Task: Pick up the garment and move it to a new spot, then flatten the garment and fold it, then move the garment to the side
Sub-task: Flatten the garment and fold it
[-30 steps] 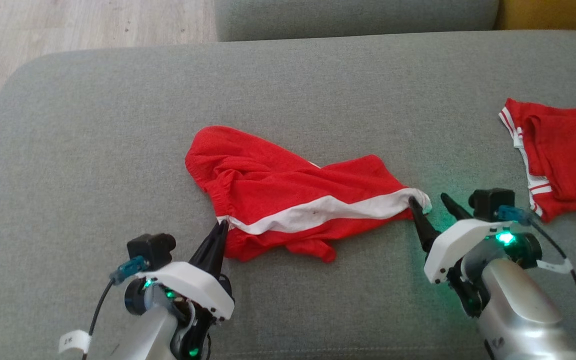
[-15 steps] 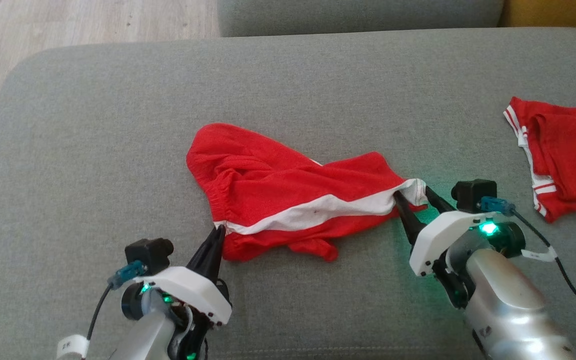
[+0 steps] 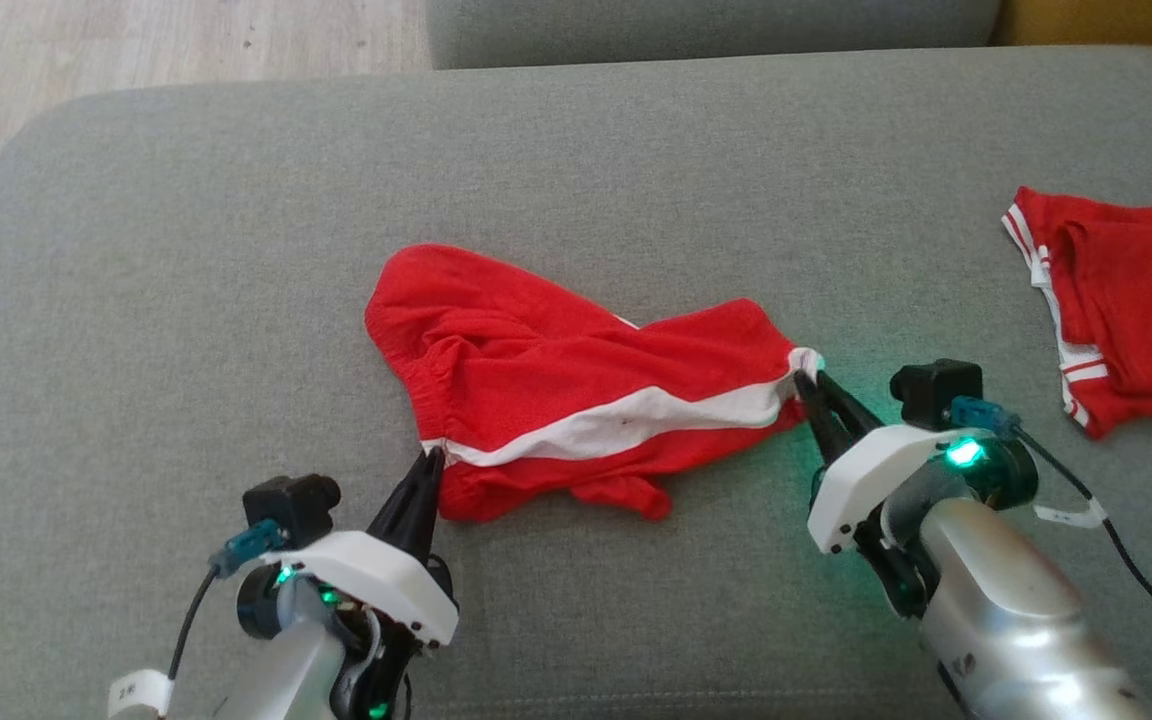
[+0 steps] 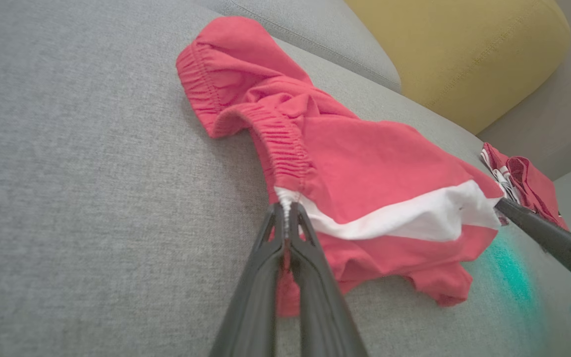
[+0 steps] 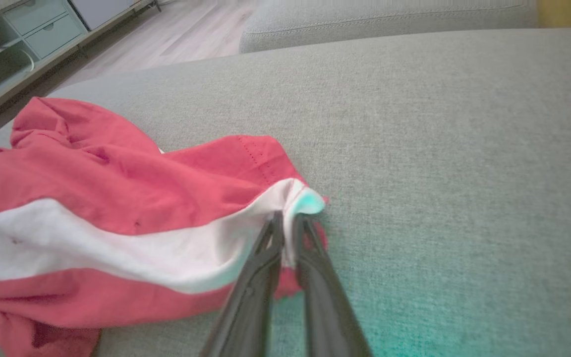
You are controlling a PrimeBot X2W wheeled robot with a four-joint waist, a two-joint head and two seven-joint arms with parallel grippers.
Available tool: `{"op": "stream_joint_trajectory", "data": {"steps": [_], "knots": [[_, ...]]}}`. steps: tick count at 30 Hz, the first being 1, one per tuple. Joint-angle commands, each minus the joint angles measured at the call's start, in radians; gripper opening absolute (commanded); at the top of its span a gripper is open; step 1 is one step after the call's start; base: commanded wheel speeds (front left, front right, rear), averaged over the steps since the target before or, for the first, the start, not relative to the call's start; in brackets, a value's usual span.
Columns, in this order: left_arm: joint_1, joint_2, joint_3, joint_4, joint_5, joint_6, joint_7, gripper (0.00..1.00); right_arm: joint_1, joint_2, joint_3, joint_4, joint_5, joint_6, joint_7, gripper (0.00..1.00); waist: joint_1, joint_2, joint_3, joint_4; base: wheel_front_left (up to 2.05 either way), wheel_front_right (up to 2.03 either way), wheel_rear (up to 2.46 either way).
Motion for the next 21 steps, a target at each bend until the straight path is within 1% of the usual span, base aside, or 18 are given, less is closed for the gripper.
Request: {"op": "stream_joint_trajectory", "data": {"steps": [1, 6, 11, 16, 21], "knots": [[-0.033, 0.02, 0.03, -0.032, -0.008, 0.004, -0.011, 0.0, -0.049, -0.003, 0.02, -0.036, 0.015, 0.007, -0.028, 0.0, -0.0001, 0.0, 0.002, -0.001, 0.0, 0.0, 0.0], [-0.041, 0.025, 0.041, -0.046, -0.005, 0.007, -0.015, 0.0, -0.057, -0.007, 0.024, -0.05, 0.021, 0.007, -0.06, 0.0, -0.0001, 0.0, 0.001, -0.003, 0.0, 0.0, 0.0], [-0.055, 0.037, 0.076, -0.111, 0.01, 0.015, -0.02, 0.0, -0.069, -0.025, 0.013, -0.091, 0.022, 0.007, -0.098, 0.0, -0.0001, 0.0, -0.008, -0.004, 0.0, 0.0, 0.0], [-0.063, 0.055, 0.144, -0.256, 0.04, 0.023, -0.022, 0.0, -0.064, -0.056, -0.022, -0.181, 0.007, 0.007, -0.125, 0.0, -0.0001, 0.0, -0.034, -0.009, 0.0, 0.0, 0.0], [-0.059, 0.087, 0.196, -0.418, 0.081, 0.029, -0.022, 0.0, -0.028, -0.087, -0.068, -0.333, -0.021, 0.007, -0.134, 0.0, -0.0001, 0.0, -0.071, -0.02, 0.0, 0.0, 0.0]]}}
